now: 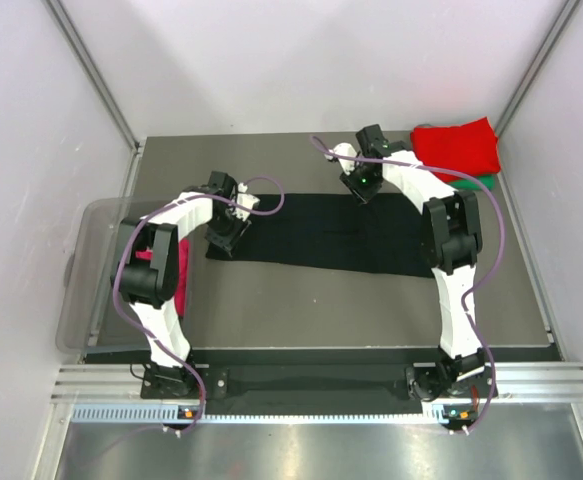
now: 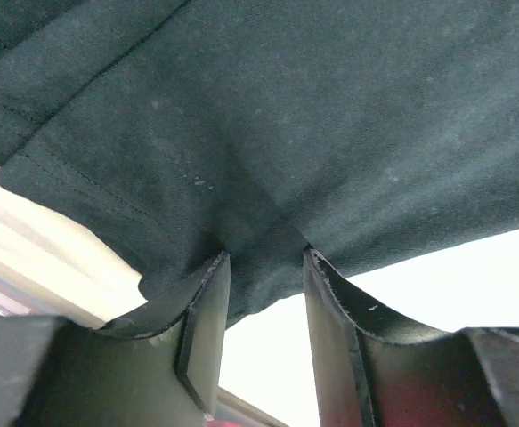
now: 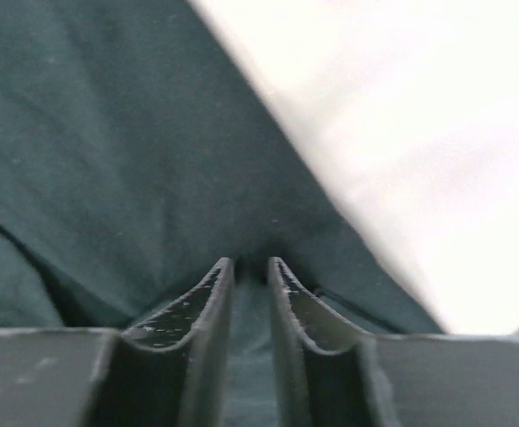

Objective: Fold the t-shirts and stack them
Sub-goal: Fold the tshirt

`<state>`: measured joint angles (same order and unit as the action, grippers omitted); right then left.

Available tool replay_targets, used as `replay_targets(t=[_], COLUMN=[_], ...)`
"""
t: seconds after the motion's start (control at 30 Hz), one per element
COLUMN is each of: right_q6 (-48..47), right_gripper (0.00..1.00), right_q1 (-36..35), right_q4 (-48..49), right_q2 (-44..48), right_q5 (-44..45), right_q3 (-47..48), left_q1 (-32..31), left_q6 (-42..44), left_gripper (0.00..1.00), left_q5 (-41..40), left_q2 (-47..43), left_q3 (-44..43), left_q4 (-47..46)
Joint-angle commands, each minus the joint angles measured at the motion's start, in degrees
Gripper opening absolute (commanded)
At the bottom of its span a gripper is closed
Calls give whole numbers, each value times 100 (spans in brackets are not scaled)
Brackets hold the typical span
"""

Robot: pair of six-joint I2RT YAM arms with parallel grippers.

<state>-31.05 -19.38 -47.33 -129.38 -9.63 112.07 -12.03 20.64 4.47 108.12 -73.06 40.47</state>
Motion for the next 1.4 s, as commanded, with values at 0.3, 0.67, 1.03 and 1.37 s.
replay_targets(t=[0.3,0.67,1.03,1.37], right_q6=[257,1460,1093,1039], right_gripper=[45,41,40,42], right_q1=[48,1082,2552,3000], right_q4=[1261,1209,215,347], right_q2=[1819,3480,4437,4826], right_q5=[1428,290,-1181,-1086], right_q3=[-870,-2846,-4157,-4475], left_q1=[-36,-642,-730,-722], left_q6=[633,1661,2207,2172], left_gripper=[48,51,52,51], left_q5=[432,-367,-974,-1001], left_q2=[-1345,-1451,-942,-397], left_q3=[-165,326,644,670], left_q4=[470,428,-223,-408])
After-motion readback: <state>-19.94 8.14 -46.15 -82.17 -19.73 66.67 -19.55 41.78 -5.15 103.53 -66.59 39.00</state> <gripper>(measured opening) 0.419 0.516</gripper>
